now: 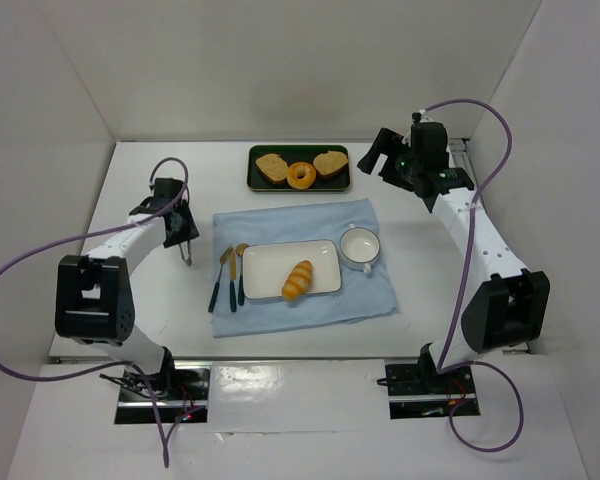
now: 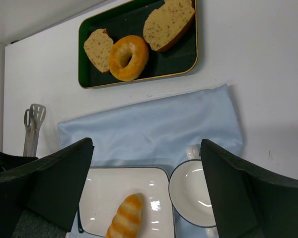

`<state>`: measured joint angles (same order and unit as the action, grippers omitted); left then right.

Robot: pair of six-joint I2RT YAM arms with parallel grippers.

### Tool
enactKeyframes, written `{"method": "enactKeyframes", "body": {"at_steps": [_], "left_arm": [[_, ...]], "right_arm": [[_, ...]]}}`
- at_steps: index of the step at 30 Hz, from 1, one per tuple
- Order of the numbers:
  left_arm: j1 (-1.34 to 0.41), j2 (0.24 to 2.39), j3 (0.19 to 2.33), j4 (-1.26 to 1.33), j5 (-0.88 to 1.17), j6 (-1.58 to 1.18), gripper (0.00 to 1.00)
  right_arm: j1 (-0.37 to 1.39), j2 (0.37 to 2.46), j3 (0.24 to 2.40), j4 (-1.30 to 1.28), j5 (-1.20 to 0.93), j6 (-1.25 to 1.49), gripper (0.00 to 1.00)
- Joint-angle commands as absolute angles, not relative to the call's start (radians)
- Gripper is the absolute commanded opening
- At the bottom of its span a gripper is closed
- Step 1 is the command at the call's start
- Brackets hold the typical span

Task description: Place the bread

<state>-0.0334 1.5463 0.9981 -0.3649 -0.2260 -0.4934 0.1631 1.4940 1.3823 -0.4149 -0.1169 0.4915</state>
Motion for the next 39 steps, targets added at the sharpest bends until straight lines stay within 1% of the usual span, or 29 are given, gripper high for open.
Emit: {"method": "enactKeyframes", "body": {"at_steps": [1,11,15,23,24,26,29,31,32,36,39], "left_arm": [[-0.012,1.603,1.049,-0.328,-0.207,-0.457,0.55],[-0.012,1.756,1.089,-0.328,-0.207,-0.448,0.55],[-0.012,1.816,1.137,-0.339,-0.216,-0.425,0.55],[-0.003,1.921,1.264,-0.4,-0.225,-0.416,0.6],[-0.003,1.934,1.275,-0.409,-0.225,-0.416,0.63],[-0.003,1.944,1.305,-0.42,-0.216,-0.407,0.65],[-0.003,1.971,1.331,-0.445,-0.207,-0.397,0.73],[-0.003,2.0,1.361,-0.472,-0.207,-0.397,0.75],[-0.003,2.0,1.361,-0.483,-0.196,-0.397,0.79],[-0.003,2.022,1.39,-0.494,-0.173,-0.387,0.88],[-0.003,2.033,1.402,-0.509,-0.161,-0.387,0.89]], "right_arm": [[0.156,1.463,1.401,-0.407,-0.115,0.474,0.95],[0.147,1.473,1.41,-0.397,-0.115,0.474,0.95],[0.147,1.482,1.41,-0.388,-0.115,0.474,0.95],[0.138,1.482,1.39,-0.379,-0.115,0.474,0.95],[0.129,1.482,1.39,-0.379,-0.115,0.474,0.95],[0.129,1.482,1.381,-0.379,-0.115,0.474,0.95],[0.12,1.482,1.381,-0.37,-0.124,0.474,0.95],[0.12,1.482,1.381,-0.37,-0.124,0.474,0.95],[0.12,1.482,1.381,-0.37,-0.133,0.474,0.95],[0.12,1.482,1.381,-0.361,-0.133,0.474,0.95],[0.12,1.491,1.371,-0.36,-0.133,0.474,0.95]]}}
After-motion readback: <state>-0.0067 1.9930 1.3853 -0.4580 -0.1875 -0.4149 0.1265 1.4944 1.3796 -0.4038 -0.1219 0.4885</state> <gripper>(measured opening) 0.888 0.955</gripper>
